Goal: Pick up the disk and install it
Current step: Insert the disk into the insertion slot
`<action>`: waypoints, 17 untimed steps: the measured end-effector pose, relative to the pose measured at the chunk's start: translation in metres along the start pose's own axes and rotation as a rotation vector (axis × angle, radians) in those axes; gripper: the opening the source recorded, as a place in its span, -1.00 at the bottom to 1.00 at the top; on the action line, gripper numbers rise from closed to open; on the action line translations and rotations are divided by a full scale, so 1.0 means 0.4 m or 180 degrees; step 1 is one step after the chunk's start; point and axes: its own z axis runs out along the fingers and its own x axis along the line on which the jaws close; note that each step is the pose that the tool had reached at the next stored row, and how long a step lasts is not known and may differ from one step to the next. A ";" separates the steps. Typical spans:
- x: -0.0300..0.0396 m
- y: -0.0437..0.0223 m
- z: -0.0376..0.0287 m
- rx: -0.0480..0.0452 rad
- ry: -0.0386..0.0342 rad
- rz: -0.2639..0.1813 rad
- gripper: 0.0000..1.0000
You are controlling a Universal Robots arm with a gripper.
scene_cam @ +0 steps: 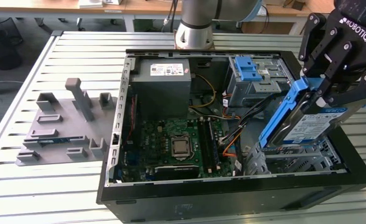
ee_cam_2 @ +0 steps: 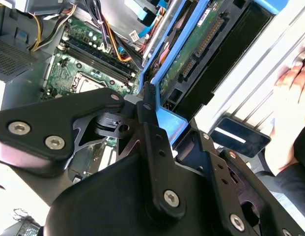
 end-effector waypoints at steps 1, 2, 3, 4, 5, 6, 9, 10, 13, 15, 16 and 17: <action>0.000 -0.002 0.000 0.0000 0.0001 0.0000 -0.27; 0.000 -0.004 0.000 0.0000 0.0001 0.0000 -0.27; 0.000 -0.006 0.000 0.0000 0.0001 0.0000 -0.27; 0.000 -0.006 0.000 0.0000 0.0001 0.0000 -0.27; 0.000 -0.006 0.000 0.0000 0.0001 0.0000 -0.27; 0.000 -0.007 0.001 0.0000 0.0000 0.0000 -0.27; 0.000 -0.008 0.001 0.0000 0.0001 0.0000 -0.27; 0.000 -0.008 0.001 0.0000 0.0001 0.0000 -0.27; 0.000 -0.010 0.003 0.0000 0.0000 0.0001 -0.27; 0.000 -0.011 0.004 0.0000 0.0000 0.0004 -0.27; 0.001 -0.011 0.006 0.0000 0.0000 0.0006 -0.27; 0.001 -0.011 0.007 0.0000 0.0000 0.0009 -0.27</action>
